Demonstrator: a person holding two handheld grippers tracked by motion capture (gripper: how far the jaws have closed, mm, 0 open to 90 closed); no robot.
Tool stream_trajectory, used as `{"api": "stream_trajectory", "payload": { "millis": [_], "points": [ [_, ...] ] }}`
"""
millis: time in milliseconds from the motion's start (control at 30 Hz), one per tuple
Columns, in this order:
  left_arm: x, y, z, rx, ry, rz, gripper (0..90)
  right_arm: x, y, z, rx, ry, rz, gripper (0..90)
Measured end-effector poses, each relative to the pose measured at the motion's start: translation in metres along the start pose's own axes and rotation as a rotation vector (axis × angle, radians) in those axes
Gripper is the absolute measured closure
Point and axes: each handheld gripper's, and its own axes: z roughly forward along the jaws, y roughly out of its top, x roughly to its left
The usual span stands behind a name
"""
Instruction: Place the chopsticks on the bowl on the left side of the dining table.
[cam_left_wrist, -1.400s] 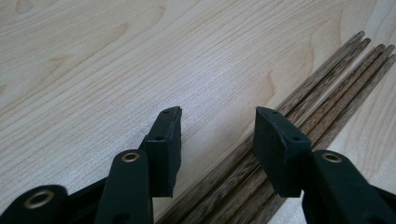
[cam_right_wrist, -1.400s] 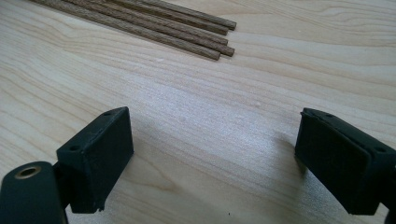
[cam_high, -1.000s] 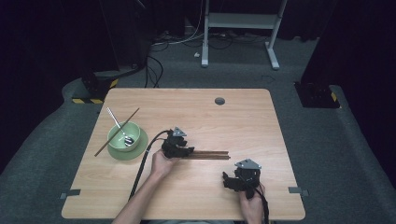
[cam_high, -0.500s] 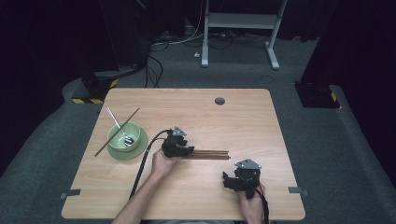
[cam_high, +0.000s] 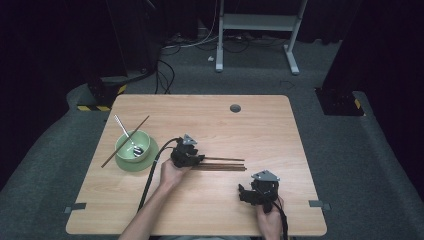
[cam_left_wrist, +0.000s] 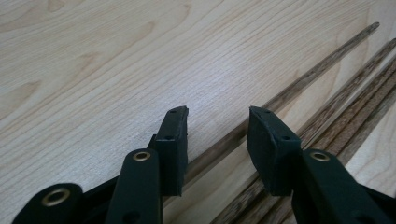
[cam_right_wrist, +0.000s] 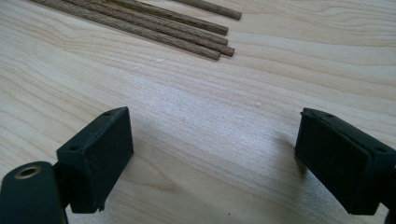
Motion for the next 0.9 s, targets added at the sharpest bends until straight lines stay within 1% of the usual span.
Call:
{"api": "stream_trajectory", "payload": {
  "millis": [67,100,167,233,367,433,467,667,833,900],
  "points": [
    [0.0002,0.0000,-0.0001,0.000,0.003,0.003,58.2,0.0000,0.0000,0.0000,0.000,0.000,0.000,10.9],
    [-0.0001,0.0003,0.0001,0.003,0.017,0.013,58.4,0.0000,0.0000,0.0000,0.000,0.000,0.000,11.0],
    [-0.0005,0.0006,0.0004,0.004,0.024,0.018,58.5,0.0000,0.0000,0.0000,0.000,0.000,0.000,10.9],
    [-0.0012,0.0024,0.0010,0.017,0.045,0.040,59.5,0.0000,0.0000,0.0000,0.000,0.000,0.000,10.9],
    [-0.0017,0.0039,0.0015,0.027,0.060,0.056,61.8,0.0000,0.0000,0.0000,0.000,0.000,0.000,10.9],
    [-0.0003,0.0045,0.0014,0.030,0.060,0.062,63.3,0.0000,0.0000,0.0000,0.000,0.000,0.000,10.9],
    [0.0003,0.0046,0.0014,0.030,0.059,0.061,65.5,0.0000,0.0000,0.0000,0.000,0.000,0.000,10.9],
    [0.0027,0.0066,0.0012,0.045,0.051,0.066,69.8,0.0001,0.0000,0.0000,0.000,0.000,0.001,10.9],
    [0.0044,0.0067,0.0012,0.044,0.054,0.063,73.3,0.0001,0.0000,0.0000,0.000,0.001,0.001,10.9],
    [0.0059,0.0070,0.0006,0.048,0.055,0.071,73.8,0.0002,0.0000,0.0000,0.000,0.001,0.001,10.9]
  ]
}}
